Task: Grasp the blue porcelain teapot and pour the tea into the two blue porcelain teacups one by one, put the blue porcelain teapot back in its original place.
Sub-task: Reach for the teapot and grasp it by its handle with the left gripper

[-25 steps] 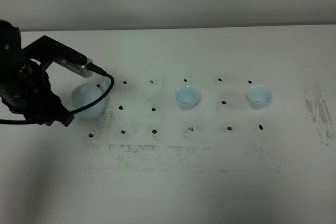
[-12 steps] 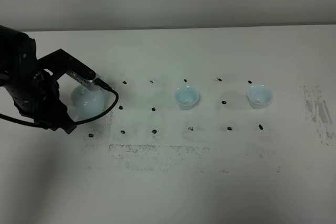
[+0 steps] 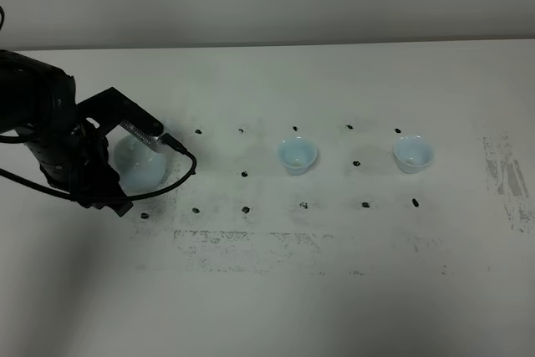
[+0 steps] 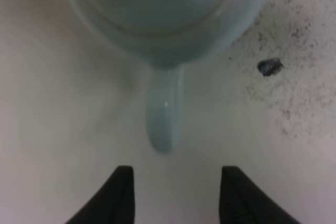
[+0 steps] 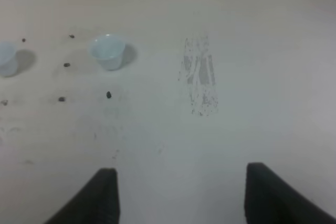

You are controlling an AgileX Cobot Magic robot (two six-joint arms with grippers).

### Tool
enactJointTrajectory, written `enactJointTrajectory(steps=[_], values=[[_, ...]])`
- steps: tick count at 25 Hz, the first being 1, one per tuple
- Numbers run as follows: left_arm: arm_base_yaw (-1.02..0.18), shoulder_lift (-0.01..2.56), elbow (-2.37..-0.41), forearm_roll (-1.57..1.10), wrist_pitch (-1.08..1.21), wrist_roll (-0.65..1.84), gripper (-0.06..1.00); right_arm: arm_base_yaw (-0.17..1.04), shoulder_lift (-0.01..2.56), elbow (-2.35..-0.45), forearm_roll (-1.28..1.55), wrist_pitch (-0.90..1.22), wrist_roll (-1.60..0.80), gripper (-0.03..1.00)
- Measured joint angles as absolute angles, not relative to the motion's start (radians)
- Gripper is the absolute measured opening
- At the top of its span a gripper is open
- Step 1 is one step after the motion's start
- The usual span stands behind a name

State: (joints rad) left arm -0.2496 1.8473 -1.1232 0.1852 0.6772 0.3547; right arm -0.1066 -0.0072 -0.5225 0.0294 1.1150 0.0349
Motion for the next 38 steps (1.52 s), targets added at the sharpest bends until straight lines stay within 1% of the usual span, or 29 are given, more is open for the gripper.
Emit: enactJointTrajectory(steps=[10,23,31,38], values=[[-0.25,1.918,-1.147,0.183,0.645,0.355,0.4,-0.107,-0.007,-0.523,0.029,1.115,0.035,0.54],[-0.25,1.929,-1.168,0.17,0.599,0.306,0.4,-0.107,-0.007,-0.523,0.03,1.115,0.035,0.54],[-0.25,1.929,-1.168,0.158,0.577,0.299,0.36,-0.107,-0.007,-0.523,0.03,1.115,0.036,0.54],[-0.25,1.929,-1.168,0.152,0.575,0.299,0.36,-0.107,-0.007,-0.523,0.03,1.115,0.036,0.54]])
